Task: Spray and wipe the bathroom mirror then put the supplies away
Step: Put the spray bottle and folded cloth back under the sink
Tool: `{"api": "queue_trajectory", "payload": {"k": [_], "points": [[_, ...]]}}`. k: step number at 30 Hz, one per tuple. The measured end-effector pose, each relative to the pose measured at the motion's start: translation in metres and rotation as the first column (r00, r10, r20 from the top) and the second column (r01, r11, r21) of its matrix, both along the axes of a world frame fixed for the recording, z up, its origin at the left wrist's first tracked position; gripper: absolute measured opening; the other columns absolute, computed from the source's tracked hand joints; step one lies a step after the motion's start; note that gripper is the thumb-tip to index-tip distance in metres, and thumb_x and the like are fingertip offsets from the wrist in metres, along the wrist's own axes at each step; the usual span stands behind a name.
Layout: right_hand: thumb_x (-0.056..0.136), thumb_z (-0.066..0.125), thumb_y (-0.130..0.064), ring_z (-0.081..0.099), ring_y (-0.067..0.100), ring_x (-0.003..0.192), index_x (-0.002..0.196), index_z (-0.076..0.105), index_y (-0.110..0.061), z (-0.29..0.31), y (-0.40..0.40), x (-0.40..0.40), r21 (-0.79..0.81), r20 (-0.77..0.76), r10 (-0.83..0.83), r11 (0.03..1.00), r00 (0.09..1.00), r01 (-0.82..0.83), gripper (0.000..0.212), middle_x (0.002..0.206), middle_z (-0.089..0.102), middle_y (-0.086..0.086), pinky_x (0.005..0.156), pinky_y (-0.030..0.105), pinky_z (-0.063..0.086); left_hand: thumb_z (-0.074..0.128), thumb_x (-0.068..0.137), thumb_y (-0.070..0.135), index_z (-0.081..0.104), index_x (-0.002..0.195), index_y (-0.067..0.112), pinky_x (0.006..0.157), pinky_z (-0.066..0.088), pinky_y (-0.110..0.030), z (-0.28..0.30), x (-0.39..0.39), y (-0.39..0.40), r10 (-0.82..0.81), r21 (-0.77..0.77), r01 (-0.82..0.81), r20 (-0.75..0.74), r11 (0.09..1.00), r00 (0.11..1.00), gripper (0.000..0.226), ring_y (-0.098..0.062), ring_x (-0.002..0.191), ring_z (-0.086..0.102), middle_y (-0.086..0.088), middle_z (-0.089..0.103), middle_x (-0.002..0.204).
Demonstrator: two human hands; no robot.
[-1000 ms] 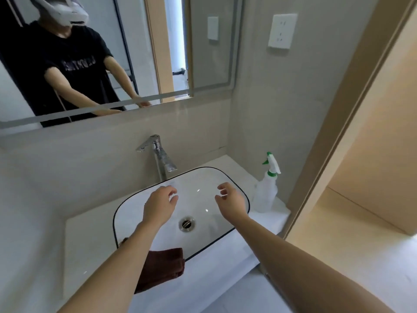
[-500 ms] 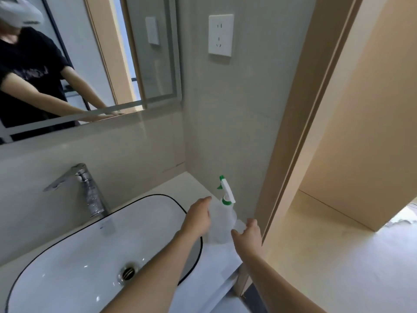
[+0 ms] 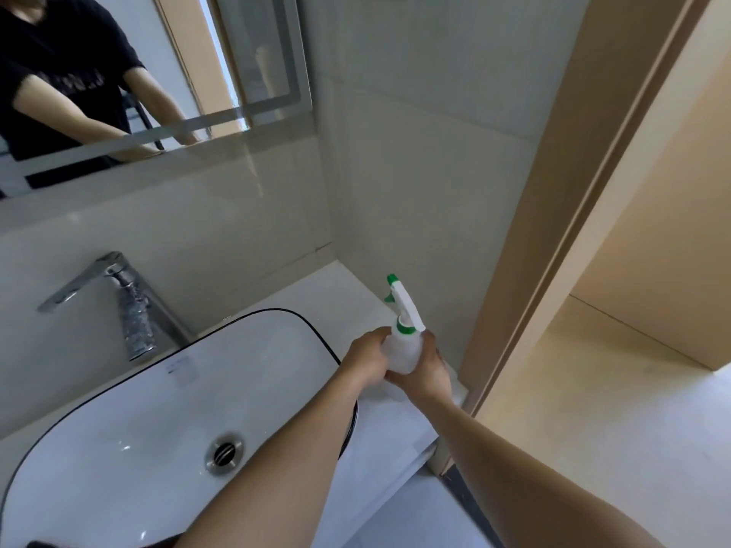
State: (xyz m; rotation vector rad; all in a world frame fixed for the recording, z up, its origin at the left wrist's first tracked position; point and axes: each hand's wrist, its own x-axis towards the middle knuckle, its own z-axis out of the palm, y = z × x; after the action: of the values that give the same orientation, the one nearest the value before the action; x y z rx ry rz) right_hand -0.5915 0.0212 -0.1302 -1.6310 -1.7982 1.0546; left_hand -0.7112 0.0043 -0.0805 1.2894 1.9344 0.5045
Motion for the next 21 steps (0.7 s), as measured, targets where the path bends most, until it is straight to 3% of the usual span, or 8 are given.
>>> {"api": "queue_trajectory", "payload": {"k": [6,9,12,14,16,21], "points": [[0.067,0.09,-0.038,0.061,0.026,0.101,0.134,0.033,-0.027,0.042,0.006,-0.008,0.043,-0.128,0.086,0.996,0.988,-0.081,0.088,0.115,0.06,0.001,0.073,0.035,0.051,0.044,0.092,0.007,0.054,0.141,0.024,0.092,0.049,-0.027,0.029,-0.027,-0.014,0.096,0.143,-0.105,0.069,0.984,0.993,0.053,-0.019,0.118,0.06,-0.003,0.062,0.134],[0.07,0.089,-0.03,0.06,0.02,0.098,0.129,0.035,-0.031,0.097,0.01,-0.026,0.058,-0.3,0.159,0.987,0.941,-0.148,0.079,0.109,0.057,-0.007,0.072,0.029,0.052,0.052,0.094,0.012,0.059,0.136,0.022,0.085,0.046,-0.025,0.075,-0.048,-0.025,0.155,0.288,-0.18,0.108,0.94,0.982,0.044,-0.018,0.106,0.063,-0.001,0.067,0.121],[0.069,0.088,-0.032,0.064,0.017,0.107,0.126,0.046,-0.033,0.162,0.006,-0.057,0.131,-0.499,0.285,0.958,0.818,-0.254,0.07,0.114,0.063,-0.008,0.089,0.039,0.056,0.058,0.095,0.01,0.064,0.128,0.021,0.083,0.05,-0.027,0.136,-0.077,-0.05,0.23,0.487,-0.264,0.131,0.832,0.964,0.035,-0.022,0.099,0.067,-0.002,0.07,0.107],[0.069,0.084,-0.036,0.065,0.015,0.11,0.131,0.051,-0.034,0.207,-0.003,-0.083,0.186,-0.587,0.375,0.925,0.717,-0.331,0.07,0.12,0.067,-0.004,0.097,0.042,0.054,0.062,0.095,0.012,0.066,0.124,0.025,0.087,0.057,-0.038,0.181,-0.1,-0.073,0.271,0.586,-0.315,0.164,0.746,0.948,0.033,-0.024,0.096,0.068,-0.001,0.07,0.101],[0.07,0.083,-0.039,0.065,0.017,0.113,0.138,0.047,-0.035,0.253,-0.019,-0.11,0.257,-0.625,0.482,0.87,0.614,-0.421,0.077,0.125,0.066,-0.002,0.097,0.043,0.054,0.065,0.094,0.015,0.065,0.122,0.028,0.085,0.06,-0.046,0.227,-0.12,-0.104,0.324,0.66,-0.357,0.179,0.661,0.929,0.031,-0.021,0.094,0.068,0.001,0.069,0.097],[0.065,0.083,-0.05,0.066,0.021,0.114,0.144,0.039,-0.03,0.348,-0.083,-0.176,0.392,-0.619,0.662,0.727,0.423,-0.564,0.093,0.129,0.063,0.002,0.098,0.048,0.054,0.075,0.087,0.022,0.067,0.102,0.027,0.08,0.061,-0.048,0.314,-0.158,-0.196,0.437,0.795,-0.387,0.173,0.466,0.882,0.018,-0.02,0.089,0.068,0.001,0.067,0.095]]}}
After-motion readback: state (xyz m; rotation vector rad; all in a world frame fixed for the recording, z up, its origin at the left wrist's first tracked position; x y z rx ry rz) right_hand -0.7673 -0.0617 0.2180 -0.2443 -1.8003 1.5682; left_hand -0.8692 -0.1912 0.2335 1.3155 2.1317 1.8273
